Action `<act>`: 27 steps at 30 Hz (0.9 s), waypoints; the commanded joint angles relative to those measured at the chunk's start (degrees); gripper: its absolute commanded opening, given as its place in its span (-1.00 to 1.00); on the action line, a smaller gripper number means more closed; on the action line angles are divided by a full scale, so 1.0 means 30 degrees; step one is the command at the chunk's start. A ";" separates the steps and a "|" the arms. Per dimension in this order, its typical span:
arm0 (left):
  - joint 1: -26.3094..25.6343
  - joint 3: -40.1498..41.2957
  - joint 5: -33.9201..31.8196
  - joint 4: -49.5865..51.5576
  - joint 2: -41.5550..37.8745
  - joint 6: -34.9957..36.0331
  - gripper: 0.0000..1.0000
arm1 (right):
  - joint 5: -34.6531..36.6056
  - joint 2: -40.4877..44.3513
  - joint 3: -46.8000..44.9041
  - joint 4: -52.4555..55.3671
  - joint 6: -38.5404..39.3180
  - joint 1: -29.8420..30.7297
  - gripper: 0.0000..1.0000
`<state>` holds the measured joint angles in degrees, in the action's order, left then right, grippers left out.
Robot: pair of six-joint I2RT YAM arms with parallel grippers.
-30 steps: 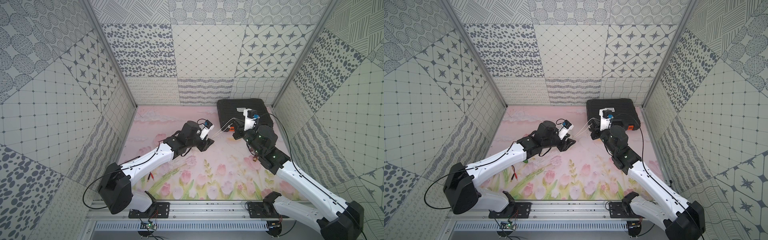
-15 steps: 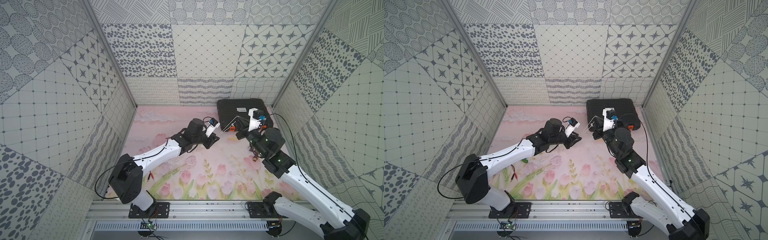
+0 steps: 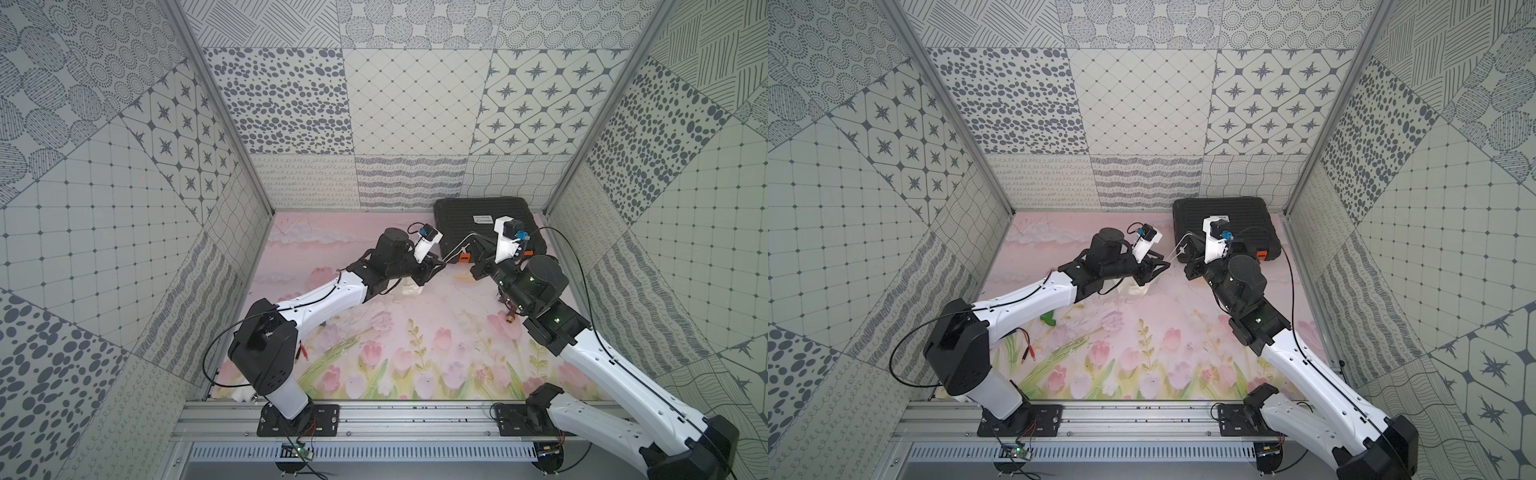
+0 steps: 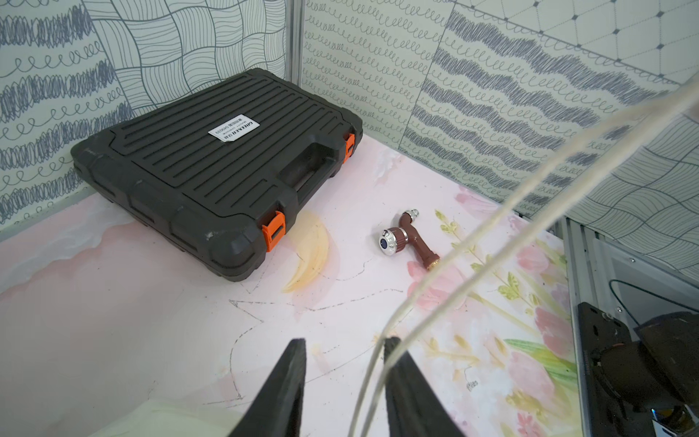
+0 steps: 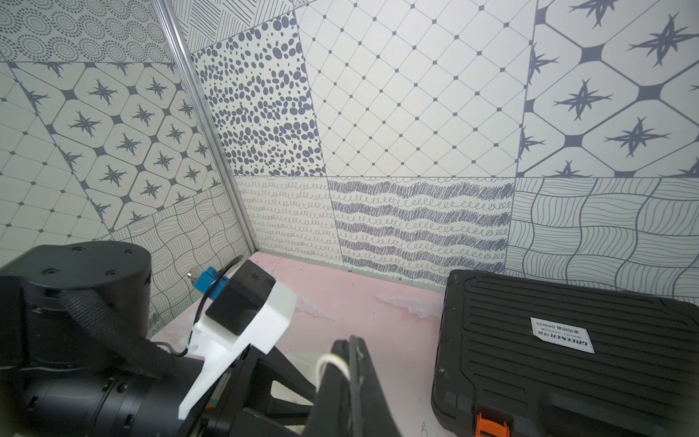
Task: Close the soil bag
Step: Frap the soil bag at the center of the board.
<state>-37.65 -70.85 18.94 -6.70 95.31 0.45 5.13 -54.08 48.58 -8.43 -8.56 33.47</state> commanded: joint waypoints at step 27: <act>-0.0424 0.2069 0.1961 0.1497 0.2253 0.0793 -1.00 | -0.0506 -0.1390 0.4115 0.0682 0.0132 -0.1350 -1.00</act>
<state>-38.20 -67.11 27.07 -11.44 100.66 -0.12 3.81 -57.84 54.33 -1.52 -8.29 32.12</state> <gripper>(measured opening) 0.044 0.050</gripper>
